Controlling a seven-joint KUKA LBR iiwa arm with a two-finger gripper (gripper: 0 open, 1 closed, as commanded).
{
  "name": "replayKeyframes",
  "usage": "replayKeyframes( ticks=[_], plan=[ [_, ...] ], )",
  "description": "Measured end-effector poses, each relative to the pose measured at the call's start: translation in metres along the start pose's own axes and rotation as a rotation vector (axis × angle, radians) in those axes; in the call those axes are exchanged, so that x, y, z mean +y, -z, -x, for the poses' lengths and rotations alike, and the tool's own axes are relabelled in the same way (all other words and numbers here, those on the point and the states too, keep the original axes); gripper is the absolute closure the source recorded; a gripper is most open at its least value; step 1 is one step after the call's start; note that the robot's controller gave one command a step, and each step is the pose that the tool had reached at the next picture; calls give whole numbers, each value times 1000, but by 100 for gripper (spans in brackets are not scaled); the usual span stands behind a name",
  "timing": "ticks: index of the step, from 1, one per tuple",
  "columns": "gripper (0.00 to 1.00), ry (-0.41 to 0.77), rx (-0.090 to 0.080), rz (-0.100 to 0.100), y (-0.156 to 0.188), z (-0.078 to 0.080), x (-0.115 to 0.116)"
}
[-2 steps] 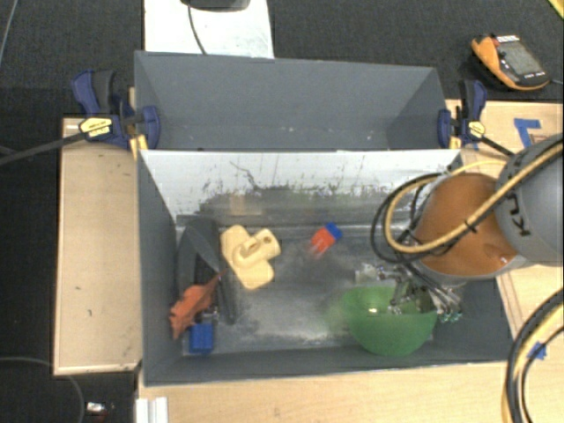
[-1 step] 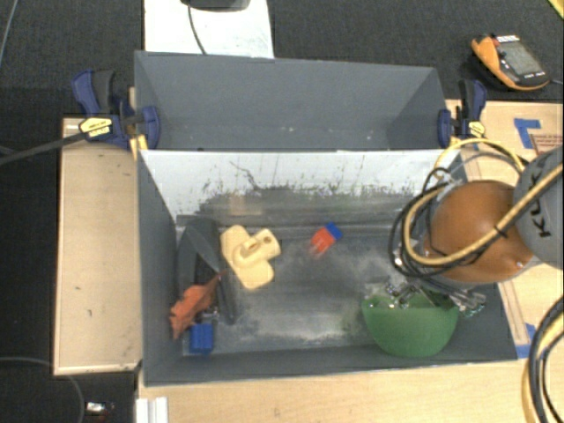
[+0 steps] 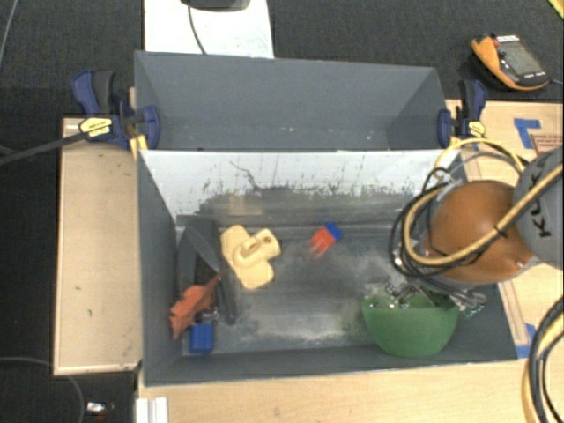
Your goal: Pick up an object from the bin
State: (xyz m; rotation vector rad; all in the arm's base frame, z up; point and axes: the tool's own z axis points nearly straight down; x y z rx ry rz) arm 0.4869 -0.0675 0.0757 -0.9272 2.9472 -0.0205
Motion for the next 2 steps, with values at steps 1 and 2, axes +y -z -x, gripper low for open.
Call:
replayKeyframes(
  ticks=[1,2],
  plan=[
    [100,1,-3,-1,2,1,0],
    [100,0,0,2,24,1,0]
  ],
)
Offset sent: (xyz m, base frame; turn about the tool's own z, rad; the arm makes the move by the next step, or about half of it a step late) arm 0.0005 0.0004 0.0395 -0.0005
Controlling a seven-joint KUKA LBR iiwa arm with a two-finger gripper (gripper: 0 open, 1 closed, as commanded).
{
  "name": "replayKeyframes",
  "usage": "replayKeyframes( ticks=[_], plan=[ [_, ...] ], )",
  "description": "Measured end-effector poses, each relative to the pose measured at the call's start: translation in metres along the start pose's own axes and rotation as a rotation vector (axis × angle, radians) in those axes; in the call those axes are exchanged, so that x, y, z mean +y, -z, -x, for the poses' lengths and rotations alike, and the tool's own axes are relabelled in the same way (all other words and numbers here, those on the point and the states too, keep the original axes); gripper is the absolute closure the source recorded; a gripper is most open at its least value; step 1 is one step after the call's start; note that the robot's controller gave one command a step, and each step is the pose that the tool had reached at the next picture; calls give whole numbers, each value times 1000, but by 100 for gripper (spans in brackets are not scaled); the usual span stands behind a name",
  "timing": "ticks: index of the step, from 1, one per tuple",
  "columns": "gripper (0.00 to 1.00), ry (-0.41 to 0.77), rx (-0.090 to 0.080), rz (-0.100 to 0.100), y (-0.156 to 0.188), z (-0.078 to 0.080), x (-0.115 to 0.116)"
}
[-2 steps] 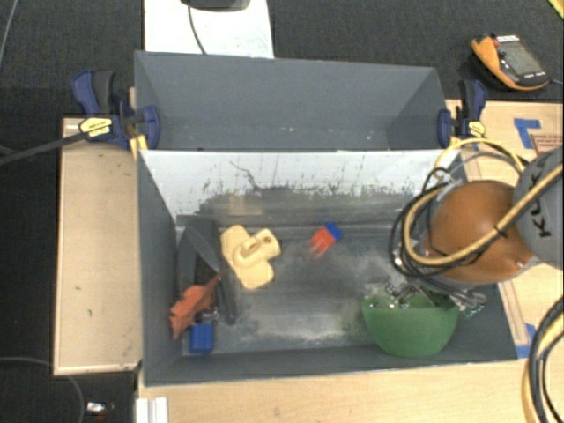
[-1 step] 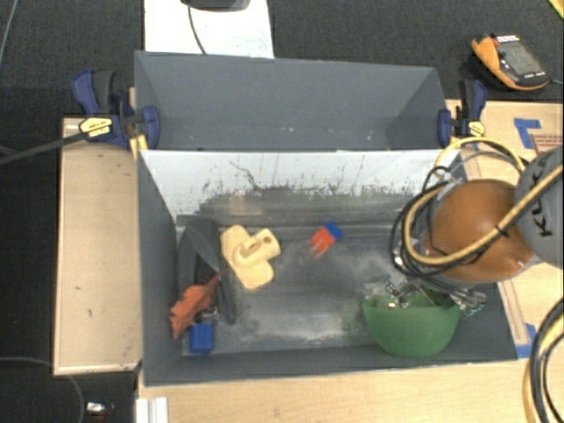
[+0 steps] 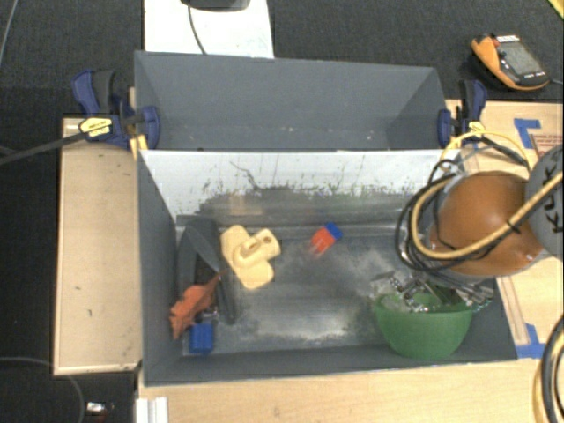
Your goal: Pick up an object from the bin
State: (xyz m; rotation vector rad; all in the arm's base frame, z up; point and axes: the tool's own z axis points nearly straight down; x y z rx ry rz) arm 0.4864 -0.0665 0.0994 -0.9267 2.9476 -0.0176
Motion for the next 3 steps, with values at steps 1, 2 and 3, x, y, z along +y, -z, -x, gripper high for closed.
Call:
replayKeyframes(
  ticks=[1,2,3],
  plan=[
    [100,-2,-5,-3,18,2,-1],
    [100,-4,-6,-3,47,4,-1],
    [100,-8,-9,-4,65,5,-2]
  ],
)
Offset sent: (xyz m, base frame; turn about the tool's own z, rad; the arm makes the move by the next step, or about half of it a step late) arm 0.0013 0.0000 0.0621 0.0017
